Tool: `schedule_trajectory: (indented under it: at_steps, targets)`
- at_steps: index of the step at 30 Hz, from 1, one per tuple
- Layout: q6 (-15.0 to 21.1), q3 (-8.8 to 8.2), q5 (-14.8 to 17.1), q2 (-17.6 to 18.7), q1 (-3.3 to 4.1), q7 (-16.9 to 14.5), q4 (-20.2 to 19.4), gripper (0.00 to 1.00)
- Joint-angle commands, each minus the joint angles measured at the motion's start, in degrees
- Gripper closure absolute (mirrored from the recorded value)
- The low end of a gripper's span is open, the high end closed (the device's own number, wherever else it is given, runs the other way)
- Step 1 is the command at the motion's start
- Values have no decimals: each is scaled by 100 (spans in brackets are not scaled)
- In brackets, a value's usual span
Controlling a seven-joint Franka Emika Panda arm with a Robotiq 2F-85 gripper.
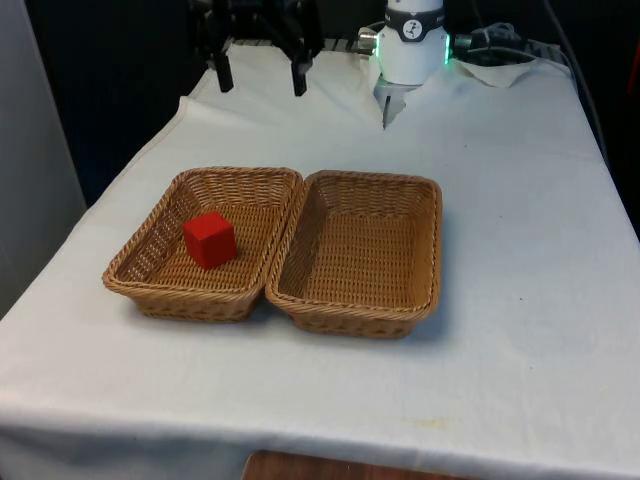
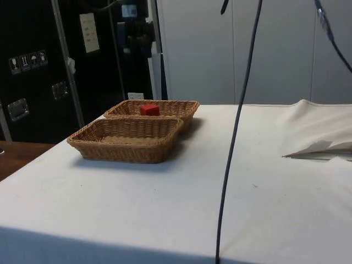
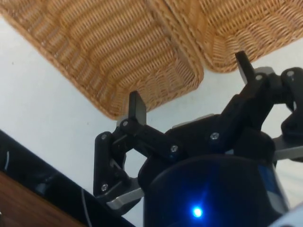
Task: Pick up the red cube and place it into the right basket.
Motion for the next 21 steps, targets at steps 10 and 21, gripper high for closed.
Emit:
schedule_trajectory:
  at_steps: [10, 21]
  targets:
    - [-23, 195, -573, -613, 189, 447, -258, 0]
    - [17, 659, -1083, -1123, 201, 842, -539, 0]
